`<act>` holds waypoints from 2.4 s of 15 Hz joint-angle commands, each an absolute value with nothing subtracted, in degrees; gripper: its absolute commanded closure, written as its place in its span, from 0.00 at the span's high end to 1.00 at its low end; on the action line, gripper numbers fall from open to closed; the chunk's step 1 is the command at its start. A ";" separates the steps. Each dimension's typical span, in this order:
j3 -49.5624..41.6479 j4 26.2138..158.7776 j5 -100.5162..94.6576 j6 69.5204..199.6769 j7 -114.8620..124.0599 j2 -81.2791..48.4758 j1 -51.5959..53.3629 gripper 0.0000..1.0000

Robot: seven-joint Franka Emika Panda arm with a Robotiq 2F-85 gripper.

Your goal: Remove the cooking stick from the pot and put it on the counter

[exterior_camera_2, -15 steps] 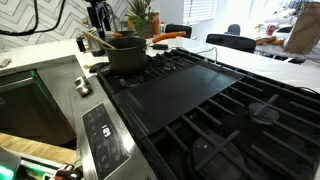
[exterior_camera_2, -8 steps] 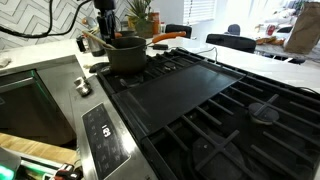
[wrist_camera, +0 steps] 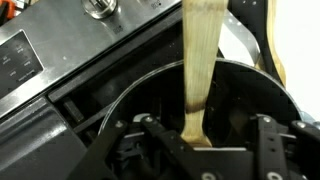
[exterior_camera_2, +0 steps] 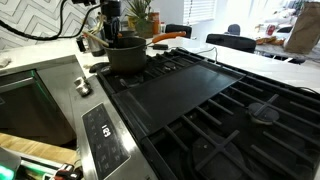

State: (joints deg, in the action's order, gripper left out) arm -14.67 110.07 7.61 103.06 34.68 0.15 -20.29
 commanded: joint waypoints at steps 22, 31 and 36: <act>-14.44 110.73 5.05 99.17 36.95 11.78 -17.60 0.06; -4.84 121.90 -2.87 116.69 38.12 23.47 -15.73 0.06; 0.14 129.11 -5.30 133.43 42.52 21.14 -14.79 0.06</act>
